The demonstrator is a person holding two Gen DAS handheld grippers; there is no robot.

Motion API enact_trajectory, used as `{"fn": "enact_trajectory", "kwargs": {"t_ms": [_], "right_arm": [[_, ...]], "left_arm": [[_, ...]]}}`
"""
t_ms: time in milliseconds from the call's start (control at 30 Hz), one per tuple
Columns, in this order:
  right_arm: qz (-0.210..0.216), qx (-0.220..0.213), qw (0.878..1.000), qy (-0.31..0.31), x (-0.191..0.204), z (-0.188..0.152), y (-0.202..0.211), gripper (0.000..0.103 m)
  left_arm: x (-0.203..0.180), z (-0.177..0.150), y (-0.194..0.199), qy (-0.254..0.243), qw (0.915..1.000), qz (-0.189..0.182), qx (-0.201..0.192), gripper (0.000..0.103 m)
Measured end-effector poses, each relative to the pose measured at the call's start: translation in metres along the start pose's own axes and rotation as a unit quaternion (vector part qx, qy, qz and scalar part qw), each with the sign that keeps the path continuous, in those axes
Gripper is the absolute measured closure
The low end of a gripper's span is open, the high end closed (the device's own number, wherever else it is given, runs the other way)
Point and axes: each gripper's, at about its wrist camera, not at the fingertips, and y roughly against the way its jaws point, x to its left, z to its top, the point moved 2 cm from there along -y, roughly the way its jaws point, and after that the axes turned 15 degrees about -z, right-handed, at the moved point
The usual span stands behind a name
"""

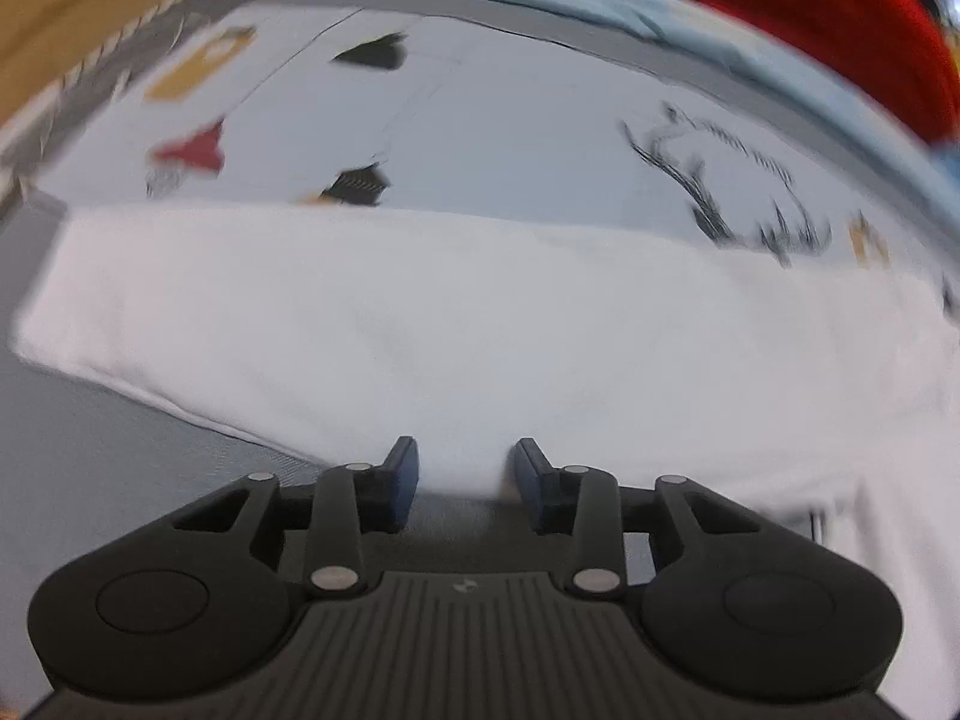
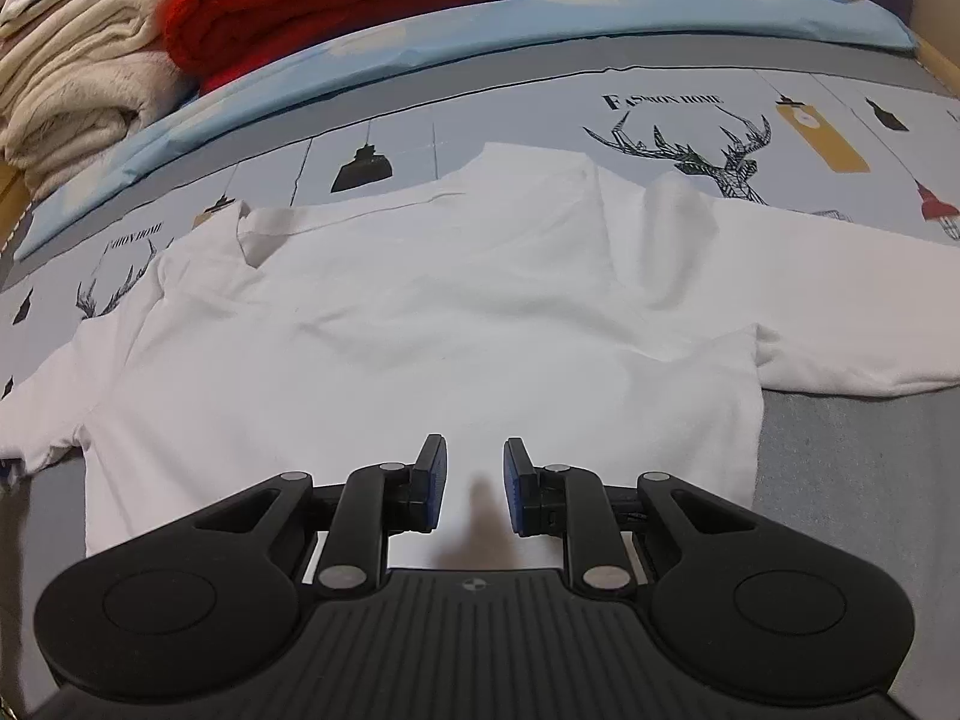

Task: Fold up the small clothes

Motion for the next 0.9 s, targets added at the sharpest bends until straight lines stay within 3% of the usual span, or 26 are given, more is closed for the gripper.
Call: {"fn": "enact_trajectory", "kwargs": {"t_ms": [67,167,233,333,367,400,467,500,567,633,733,767,833,900], "right_arm": [[-0.003,0.001,1.000,-0.002,-0.002,0.001,0.000,0.082],[-0.003,-0.001,1.000,-0.007,-0.007,0.002,0.004,0.082],[-0.002,-0.005,1.000,-0.009,-0.011,0.002,0.008,0.082],[0.000,-0.008,1.000,-0.013,-0.018,-0.001,0.015,0.082],[0.001,-0.008,1.000,-0.016,-0.021,-0.003,0.018,0.082],[0.002,-0.008,1.000,-0.017,-0.023,-0.004,0.020,0.082],[0.001,-0.009,1.000,-0.020,-0.030,-0.008,0.025,0.082],[0.000,-0.010,1.000,-0.023,-0.034,-0.009,0.028,0.081],[-0.003,-0.010,1.000,-0.028,-0.042,-0.013,0.032,0.079],[-0.008,-0.011,0.999,-0.032,-0.053,-0.016,0.036,0.078],[-0.019,-0.011,0.999,-0.034,-0.068,-0.020,0.041,0.077],[-0.022,-0.009,0.999,-0.036,-0.073,-0.023,0.042,0.077],[-0.027,-0.001,0.999,-0.044,-0.084,-0.028,0.042,0.077],[-0.029,0.012,0.998,-0.054,-0.093,-0.035,0.039,0.077]], "left_arm": [[-0.034,-0.008,0.024,-0.053,0.9975,-0.041,-0.020,0.063],[-0.085,-0.044,0.039,-0.117,0.9858,-0.120,0.008,0.063],[-0.126,-0.082,0.038,-0.190,0.9672,-0.161,0.050,0.062],[-0.168,-0.151,0.035,-0.275,0.9317,-0.204,0.122,0.057],[-0.174,-0.169,0.033,-0.299,0.9204,-0.205,0.146,0.054],[-0.177,-0.187,0.033,-0.324,0.9098,-0.197,0.169,0.045],[-0.171,-0.217,0.032,-0.363,0.8903,-0.160,0.223,0.039],[-0.163,-0.228,0.035,-0.376,0.8823,-0.145,0.244,0.038],[-0.145,-0.241,0.046,-0.384,0.8751,-0.131,0.264,0.039],[-0.133,-0.248,0.057,-0.375,0.8765,-0.130,0.272,0.039],[-0.126,-0.243,0.070,-0.323,0.9026,-0.165,0.232,0.040],[-0.126,-0.241,0.072,-0.310,0.9073,-0.178,0.221,0.043],[-0.129,-0.245,0.069,-0.299,0.9103,-0.186,0.217,0.063],[-0.135,-0.259,0.058,-0.314,0.9024,-0.169,0.241,0.076]]}}
